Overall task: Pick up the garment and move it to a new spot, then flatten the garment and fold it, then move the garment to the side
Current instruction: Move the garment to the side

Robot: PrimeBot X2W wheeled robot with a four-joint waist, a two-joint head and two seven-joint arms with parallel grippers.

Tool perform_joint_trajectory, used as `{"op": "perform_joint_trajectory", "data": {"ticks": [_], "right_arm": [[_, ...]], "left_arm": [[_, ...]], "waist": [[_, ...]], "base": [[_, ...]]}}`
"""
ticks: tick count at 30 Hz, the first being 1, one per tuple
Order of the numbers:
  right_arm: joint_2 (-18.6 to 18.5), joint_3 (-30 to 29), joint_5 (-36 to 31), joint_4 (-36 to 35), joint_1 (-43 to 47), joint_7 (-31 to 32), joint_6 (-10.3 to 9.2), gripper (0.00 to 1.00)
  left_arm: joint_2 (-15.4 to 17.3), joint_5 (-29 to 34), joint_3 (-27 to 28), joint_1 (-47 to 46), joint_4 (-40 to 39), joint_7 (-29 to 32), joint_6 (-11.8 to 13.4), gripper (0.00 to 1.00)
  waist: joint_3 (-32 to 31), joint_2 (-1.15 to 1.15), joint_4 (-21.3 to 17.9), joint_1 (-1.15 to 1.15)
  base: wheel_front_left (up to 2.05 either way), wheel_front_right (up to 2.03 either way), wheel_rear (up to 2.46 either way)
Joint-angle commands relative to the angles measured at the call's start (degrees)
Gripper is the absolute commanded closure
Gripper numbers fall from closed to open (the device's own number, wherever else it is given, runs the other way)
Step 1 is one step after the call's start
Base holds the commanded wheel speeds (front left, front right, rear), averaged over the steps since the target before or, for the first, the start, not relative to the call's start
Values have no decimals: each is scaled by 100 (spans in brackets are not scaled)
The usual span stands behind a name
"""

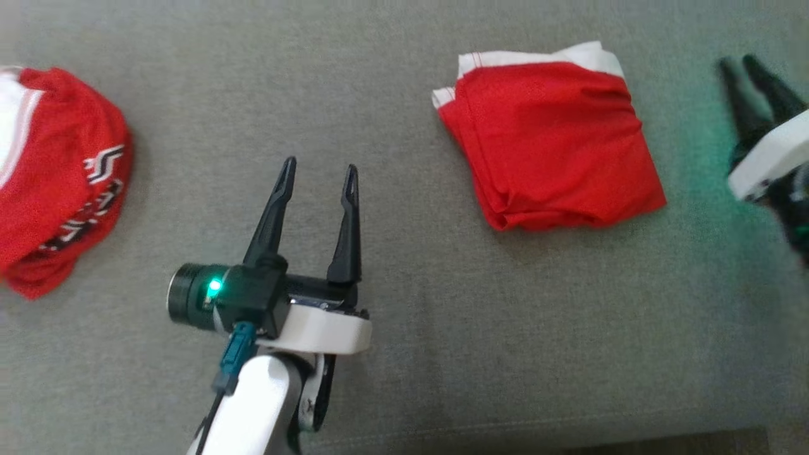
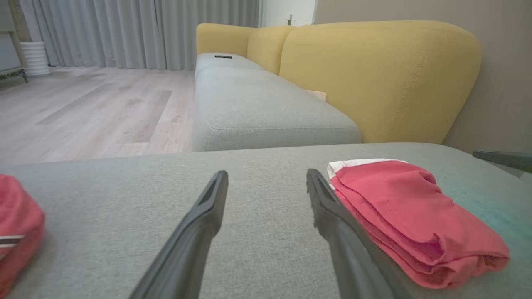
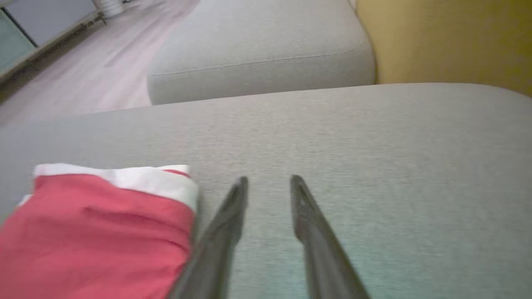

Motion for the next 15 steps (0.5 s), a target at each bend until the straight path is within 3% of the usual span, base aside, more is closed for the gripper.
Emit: {"op": "perform_joint_trajectory", "data": {"ticks": [1, 6, 12, 13, 14, 15], "right_arm": [[-4, 207, 210, -245, 217, 63, 37, 0], [-24, 662, 574, -196, 473, 370, 37, 0], [37, 831, 668, 444, 459, 691, 37, 0], [62, 871, 691, 493, 433, 720, 37, 56], [80, 921, 732, 509, 413, 751, 37, 100], [78, 967, 778, 509, 393, 762, 37, 100]], "left_arm": [[-2, 38, 238, 107, -172, -29, 35, 0], [-2, 82, 361, 387, -240, -29, 21, 0], [-2, 62, 369, 550, -381, -29, 47, 0], [-2, 58, 365, 556, -396, -29, 51, 0], [-2, 54, 363, 556, -409, -29, 56, 0], [-2, 47, 359, 550, -421, -29, 64, 0]], "waist": [[-278, 0, 191, 0], [-551, 0, 485, 0], [-504, 0, 803, 0], [-469, 0, 830, 0], [-432, 0, 849, 0], [-394, 0, 861, 0]], "base": [[0, 0, 0], [0, 0, 0], [0, 0, 0], [0, 0, 0], [0, 0, 0], [0, 0, 0]]}}
